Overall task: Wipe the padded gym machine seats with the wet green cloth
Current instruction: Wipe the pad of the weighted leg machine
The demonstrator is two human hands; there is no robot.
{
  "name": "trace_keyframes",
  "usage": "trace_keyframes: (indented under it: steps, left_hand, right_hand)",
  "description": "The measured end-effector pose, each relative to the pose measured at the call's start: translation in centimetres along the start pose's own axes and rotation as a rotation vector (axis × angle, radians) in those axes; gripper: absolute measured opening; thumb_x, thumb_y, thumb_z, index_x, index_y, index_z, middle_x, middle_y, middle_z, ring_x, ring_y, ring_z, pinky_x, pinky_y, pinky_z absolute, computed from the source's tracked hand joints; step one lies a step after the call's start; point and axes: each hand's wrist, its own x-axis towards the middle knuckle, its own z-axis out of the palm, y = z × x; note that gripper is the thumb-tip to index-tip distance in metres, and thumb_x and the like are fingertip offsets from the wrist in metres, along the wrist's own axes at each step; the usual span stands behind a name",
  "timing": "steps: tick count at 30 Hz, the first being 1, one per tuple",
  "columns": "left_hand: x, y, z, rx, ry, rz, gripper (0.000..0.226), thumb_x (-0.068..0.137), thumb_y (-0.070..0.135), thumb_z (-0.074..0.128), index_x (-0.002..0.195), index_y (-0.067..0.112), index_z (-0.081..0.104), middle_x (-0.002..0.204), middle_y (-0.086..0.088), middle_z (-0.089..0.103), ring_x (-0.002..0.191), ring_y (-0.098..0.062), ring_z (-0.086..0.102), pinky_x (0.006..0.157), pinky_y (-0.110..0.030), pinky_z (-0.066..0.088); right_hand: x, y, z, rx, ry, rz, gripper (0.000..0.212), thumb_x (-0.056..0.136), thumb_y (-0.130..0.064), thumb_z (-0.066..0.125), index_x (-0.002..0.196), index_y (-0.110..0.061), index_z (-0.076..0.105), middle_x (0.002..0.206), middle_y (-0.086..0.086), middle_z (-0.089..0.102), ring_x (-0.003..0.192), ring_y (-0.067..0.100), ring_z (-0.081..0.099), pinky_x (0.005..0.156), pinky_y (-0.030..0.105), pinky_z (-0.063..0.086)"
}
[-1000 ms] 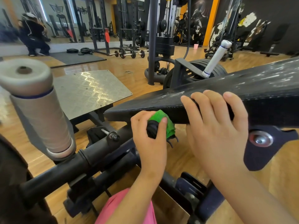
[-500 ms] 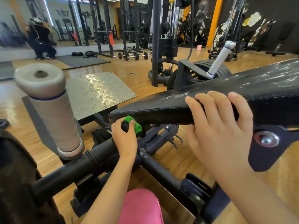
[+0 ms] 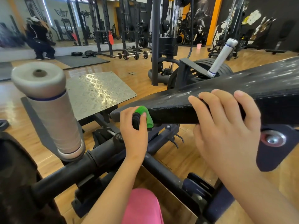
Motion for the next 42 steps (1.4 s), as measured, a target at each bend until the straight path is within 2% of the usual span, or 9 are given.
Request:
trace_keyframes:
  steps: [10,15,19,21,26,29,31,36,42]
  left_hand:
    - [0.6,-1.9,-0.3,0.087,-0.062,0.151,0.026,0.092,0.02,0.054,0.115,0.008,0.058,0.113,0.002,0.047,0.109,0.005,0.043,0.096,-0.009,0.033]
    - [0.3,-2.0,-0.7,-0.073,-0.038,-0.108,0.028,0.091,0.022,0.064,0.117,0.023,0.055,0.118,0.006,0.056,0.114,-0.004,0.052,0.097,-0.02,0.043]
    - [0.6,-1.3,-1.6,-0.124,-0.062,-0.217,0.031,0.087,0.02,0.07,0.115,0.02,0.056,0.111,0.01,0.059,0.106,0.004,0.056,0.082,-0.008,0.047]
    - [1.0,-2.1,-1.9,-0.063,-0.007,-0.212,0.029,0.084,0.02,0.073,0.11,0.02,0.058,0.106,0.014,0.059,0.102,0.011,0.054,0.083,-0.003,0.042]
    - [3.1,-6.2,-2.1,0.025,0.165,-0.38,0.028,0.085,0.019,0.073,0.109,0.017,0.059,0.106,0.009,0.059,0.103,-0.001,0.056,0.096,-0.024,0.047]
    - [4.0,-7.0,-2.1,0.053,0.192,-0.452,0.03,0.086,0.02,0.072,0.112,0.011,0.059,0.11,0.003,0.06,0.11,-0.014,0.057,0.082,-0.013,0.044]
    - [3.8,-6.4,-2.3,0.041,0.195,-0.477,0.028,0.086,0.02,0.072,0.11,0.012,0.06,0.106,0.005,0.06,0.108,-0.011,0.057,0.074,-0.007,0.04]
    - [1.4,-1.4,-1.7,-0.09,0.047,-0.335,0.024,0.085,0.021,0.072,0.095,0.037,0.057,0.099,0.02,0.058,0.094,0.019,0.051,0.081,-0.007,0.04]
    - [1.8,1.0,-1.1,-0.108,-0.029,-0.166,0.027,0.084,0.018,0.072,0.098,0.038,0.059,0.099,0.02,0.06,0.099,0.01,0.054,0.084,-0.005,0.043]
  right_hand:
    - [-0.1,0.0,0.0,0.021,-0.015,0.004,0.036,0.093,-0.005,0.045,0.126,-0.007,0.059,0.121,0.01,0.063,0.12,0.031,0.056,0.115,0.039,0.017]
    - [-0.1,0.0,0.0,0.026,-0.03,0.01,0.035,0.092,-0.005,0.045,0.124,-0.007,0.059,0.12,0.009,0.063,0.12,0.03,0.056,0.116,0.038,0.014]
    - [-0.1,0.0,-0.3,0.042,-0.056,0.007,0.037,0.092,-0.006,0.044,0.127,-0.006,0.057,0.122,0.01,0.061,0.122,0.03,0.054,0.117,0.038,0.011]
    - [-0.1,0.1,-0.4,0.049,-0.07,0.003,0.038,0.093,-0.007,0.043,0.129,-0.006,0.056,0.124,0.011,0.06,0.123,0.031,0.053,0.117,0.038,0.011]
    - [-0.1,0.1,-0.5,0.048,-0.078,-0.001,0.039,0.092,-0.007,0.045,0.13,-0.006,0.055,0.125,0.011,0.06,0.124,0.031,0.052,0.117,0.038,0.011]
    - [0.0,0.1,-0.3,0.043,-0.064,0.003,0.038,0.091,-0.008,0.047,0.127,-0.006,0.057,0.123,0.011,0.061,0.122,0.032,0.054,0.116,0.039,0.013]
    - [0.0,0.0,-0.2,0.047,-0.051,0.008,0.037,0.09,-0.008,0.048,0.125,-0.005,0.059,0.121,0.011,0.062,0.12,0.032,0.056,0.116,0.039,0.014]
    - [0.0,-0.2,0.1,0.055,-0.011,0.025,0.037,0.087,-0.008,0.049,0.122,-0.005,0.061,0.119,0.011,0.064,0.118,0.032,0.057,0.116,0.038,0.015]
    - [0.1,-0.4,0.2,0.053,-0.004,0.035,0.035,0.087,-0.01,0.049,0.12,-0.007,0.062,0.117,0.01,0.064,0.117,0.031,0.058,0.115,0.038,0.015]
